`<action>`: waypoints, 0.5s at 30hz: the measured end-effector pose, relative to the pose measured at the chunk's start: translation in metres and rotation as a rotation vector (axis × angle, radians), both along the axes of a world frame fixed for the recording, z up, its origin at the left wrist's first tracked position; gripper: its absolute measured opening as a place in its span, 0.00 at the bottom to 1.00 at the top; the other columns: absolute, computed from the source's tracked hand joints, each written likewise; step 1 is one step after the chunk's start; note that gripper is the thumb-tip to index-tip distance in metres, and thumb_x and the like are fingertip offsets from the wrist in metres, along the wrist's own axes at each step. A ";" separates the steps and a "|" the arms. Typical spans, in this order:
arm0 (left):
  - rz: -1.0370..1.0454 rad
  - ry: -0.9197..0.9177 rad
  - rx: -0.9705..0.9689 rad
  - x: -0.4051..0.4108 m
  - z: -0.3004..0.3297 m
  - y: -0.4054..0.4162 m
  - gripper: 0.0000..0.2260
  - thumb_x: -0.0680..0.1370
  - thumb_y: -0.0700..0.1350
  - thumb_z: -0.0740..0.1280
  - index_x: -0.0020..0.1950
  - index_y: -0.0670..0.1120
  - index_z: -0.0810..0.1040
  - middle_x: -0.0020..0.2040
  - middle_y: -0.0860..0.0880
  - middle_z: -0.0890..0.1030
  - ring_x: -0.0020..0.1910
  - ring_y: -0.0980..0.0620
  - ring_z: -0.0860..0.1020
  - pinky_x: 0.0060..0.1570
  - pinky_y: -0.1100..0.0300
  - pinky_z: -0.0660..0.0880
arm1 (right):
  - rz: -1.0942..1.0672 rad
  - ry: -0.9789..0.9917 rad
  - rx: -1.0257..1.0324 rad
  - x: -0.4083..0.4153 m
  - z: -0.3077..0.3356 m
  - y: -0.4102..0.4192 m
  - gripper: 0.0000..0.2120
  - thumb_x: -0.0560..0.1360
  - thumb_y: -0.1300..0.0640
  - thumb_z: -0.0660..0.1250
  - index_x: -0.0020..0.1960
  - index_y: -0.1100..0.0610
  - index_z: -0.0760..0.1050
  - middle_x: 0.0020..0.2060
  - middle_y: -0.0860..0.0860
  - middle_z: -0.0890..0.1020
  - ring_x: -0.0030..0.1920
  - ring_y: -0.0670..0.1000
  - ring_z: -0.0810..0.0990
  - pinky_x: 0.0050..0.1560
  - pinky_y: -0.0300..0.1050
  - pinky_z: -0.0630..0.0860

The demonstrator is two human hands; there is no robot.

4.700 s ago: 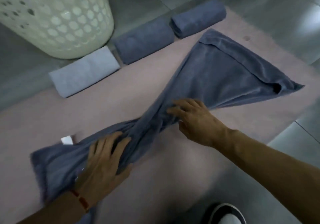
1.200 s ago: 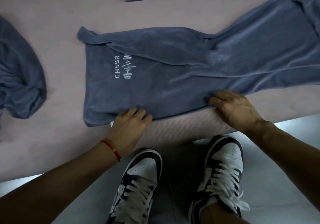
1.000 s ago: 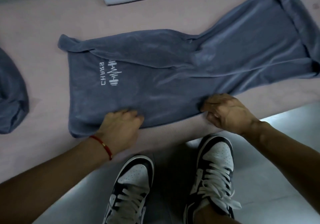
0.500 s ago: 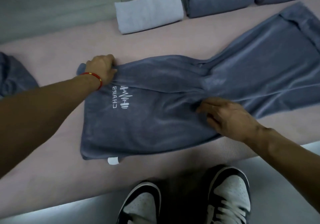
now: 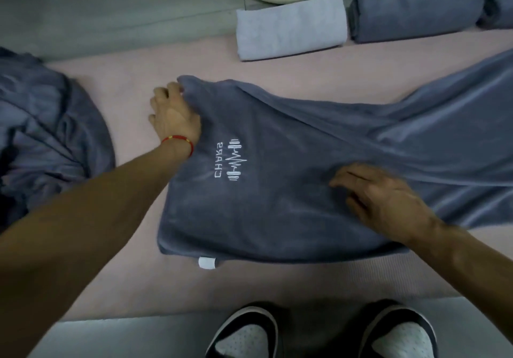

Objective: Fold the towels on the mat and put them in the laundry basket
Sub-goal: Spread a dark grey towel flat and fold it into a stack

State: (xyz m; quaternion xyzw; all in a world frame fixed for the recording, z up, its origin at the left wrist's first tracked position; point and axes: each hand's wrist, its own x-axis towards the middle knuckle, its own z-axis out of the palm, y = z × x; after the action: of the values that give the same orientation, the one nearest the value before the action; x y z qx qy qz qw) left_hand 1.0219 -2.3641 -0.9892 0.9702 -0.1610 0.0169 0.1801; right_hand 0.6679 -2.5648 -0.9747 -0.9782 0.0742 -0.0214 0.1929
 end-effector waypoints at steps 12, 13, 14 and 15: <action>-0.002 0.275 0.008 -0.145 -0.008 0.162 0.14 0.80 0.46 0.68 0.63 0.42 0.73 0.55 0.39 0.78 0.51 0.37 0.78 0.52 0.44 0.78 | 0.361 0.076 -0.068 0.053 0.020 0.033 0.20 0.76 0.52 0.57 0.62 0.54 0.80 0.58 0.51 0.82 0.53 0.54 0.82 0.58 0.49 0.78; 0.019 0.314 -0.019 -0.152 -0.005 0.168 0.14 0.81 0.47 0.67 0.63 0.44 0.72 0.55 0.41 0.79 0.51 0.40 0.79 0.53 0.45 0.79 | 0.421 0.070 -0.094 0.065 0.028 0.031 0.20 0.76 0.51 0.57 0.63 0.54 0.80 0.58 0.51 0.81 0.54 0.55 0.82 0.59 0.49 0.78; 0.051 0.360 -0.046 -0.156 -0.002 0.174 0.13 0.81 0.48 0.66 0.63 0.45 0.71 0.55 0.43 0.80 0.50 0.42 0.79 0.53 0.47 0.80 | 0.467 0.074 -0.114 0.080 0.039 0.029 0.20 0.77 0.52 0.58 0.64 0.54 0.80 0.59 0.51 0.81 0.55 0.56 0.82 0.60 0.50 0.78; 0.084 0.405 -0.066 -0.158 0.002 0.177 0.12 0.81 0.48 0.65 0.62 0.46 0.71 0.54 0.46 0.80 0.48 0.45 0.79 0.52 0.49 0.79 | 0.503 0.076 -0.128 0.099 0.048 0.026 0.18 0.78 0.53 0.61 0.65 0.54 0.79 0.60 0.52 0.81 0.56 0.57 0.82 0.60 0.52 0.79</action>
State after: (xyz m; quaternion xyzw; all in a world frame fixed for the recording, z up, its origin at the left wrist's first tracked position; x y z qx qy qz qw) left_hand 0.8643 -2.1866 -0.9877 0.9532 -0.0800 -0.1659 0.2397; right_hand 0.7671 -2.5387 -0.9262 -0.9762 -0.1654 0.0595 0.1269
